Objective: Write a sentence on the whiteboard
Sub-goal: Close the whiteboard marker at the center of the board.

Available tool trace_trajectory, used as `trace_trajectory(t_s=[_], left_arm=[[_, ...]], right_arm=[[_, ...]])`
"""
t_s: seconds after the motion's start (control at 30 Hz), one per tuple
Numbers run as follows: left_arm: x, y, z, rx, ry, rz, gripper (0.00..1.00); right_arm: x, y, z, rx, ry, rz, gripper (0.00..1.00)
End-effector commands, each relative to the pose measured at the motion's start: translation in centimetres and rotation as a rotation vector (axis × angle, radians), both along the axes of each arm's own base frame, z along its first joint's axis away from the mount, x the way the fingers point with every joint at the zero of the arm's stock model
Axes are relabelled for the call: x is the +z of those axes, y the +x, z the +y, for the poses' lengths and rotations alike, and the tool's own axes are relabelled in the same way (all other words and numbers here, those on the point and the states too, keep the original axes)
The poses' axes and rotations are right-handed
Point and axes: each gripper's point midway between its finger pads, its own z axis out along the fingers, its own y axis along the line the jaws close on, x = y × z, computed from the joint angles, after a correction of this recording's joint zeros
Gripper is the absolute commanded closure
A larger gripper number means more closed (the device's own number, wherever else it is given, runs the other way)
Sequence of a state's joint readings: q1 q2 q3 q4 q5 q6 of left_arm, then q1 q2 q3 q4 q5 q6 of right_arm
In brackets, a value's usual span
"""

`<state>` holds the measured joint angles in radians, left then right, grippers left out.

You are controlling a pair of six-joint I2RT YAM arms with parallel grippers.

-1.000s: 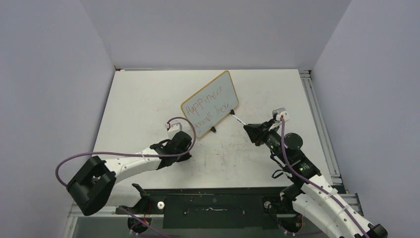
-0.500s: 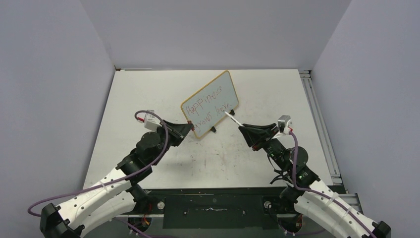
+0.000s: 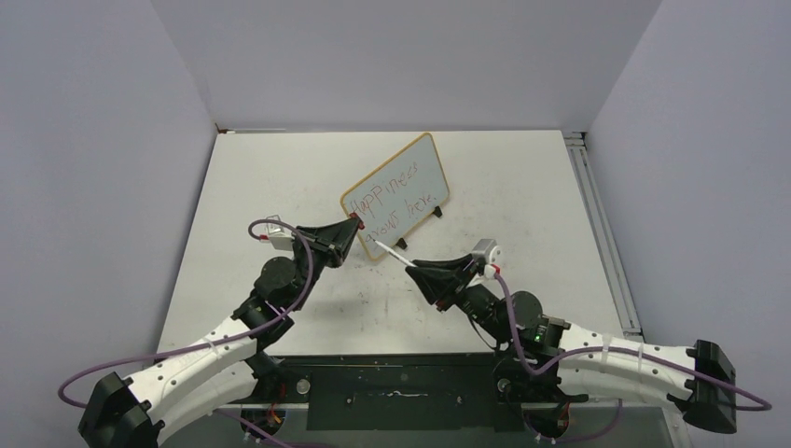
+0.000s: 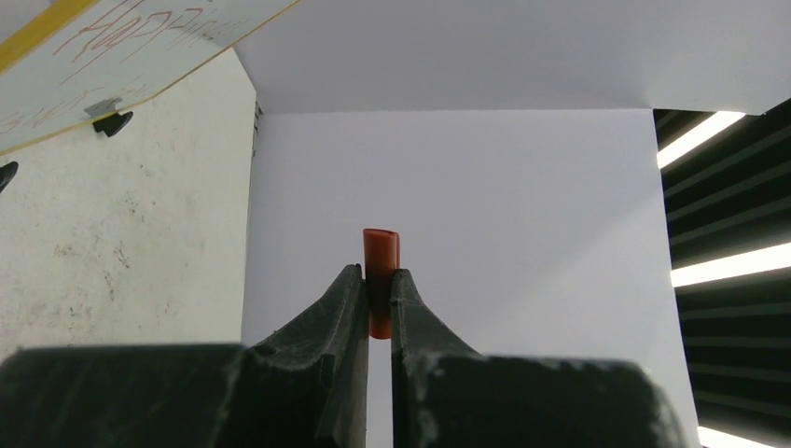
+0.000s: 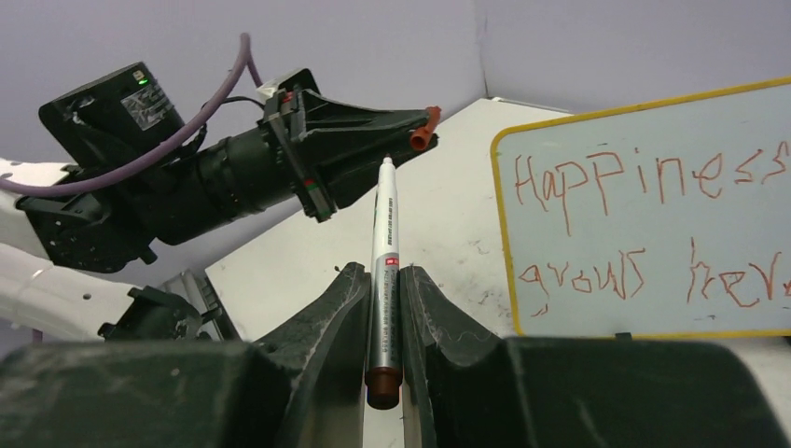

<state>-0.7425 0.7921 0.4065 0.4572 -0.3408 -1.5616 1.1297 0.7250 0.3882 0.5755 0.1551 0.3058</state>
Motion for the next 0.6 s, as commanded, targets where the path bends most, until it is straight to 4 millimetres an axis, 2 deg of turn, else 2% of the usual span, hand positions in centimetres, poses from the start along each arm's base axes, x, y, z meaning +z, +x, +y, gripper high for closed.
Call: trace_trajectory(t_s=[0.0, 0.23, 0.57], left_arm=[[3.0, -0.2, 1.0, 0.016, -0.157, -0.058, 1.00], [3.1, -0.6, 1.6, 0.026, -0.160, -0.056, 1.00], [2.6, -0.9, 2.5, 0.051, -0.147, -0.039, 1.00]], right_arm=[[4.0, 0.0, 0.0, -0.118, 0.066, -0.091, 0.95], [3.5, -0.6, 2.1, -0.145, 0.022, -0.105, 0.95], [3.7, -0.2, 3.1, -0.158, 0.028, -0.106, 0.95]])
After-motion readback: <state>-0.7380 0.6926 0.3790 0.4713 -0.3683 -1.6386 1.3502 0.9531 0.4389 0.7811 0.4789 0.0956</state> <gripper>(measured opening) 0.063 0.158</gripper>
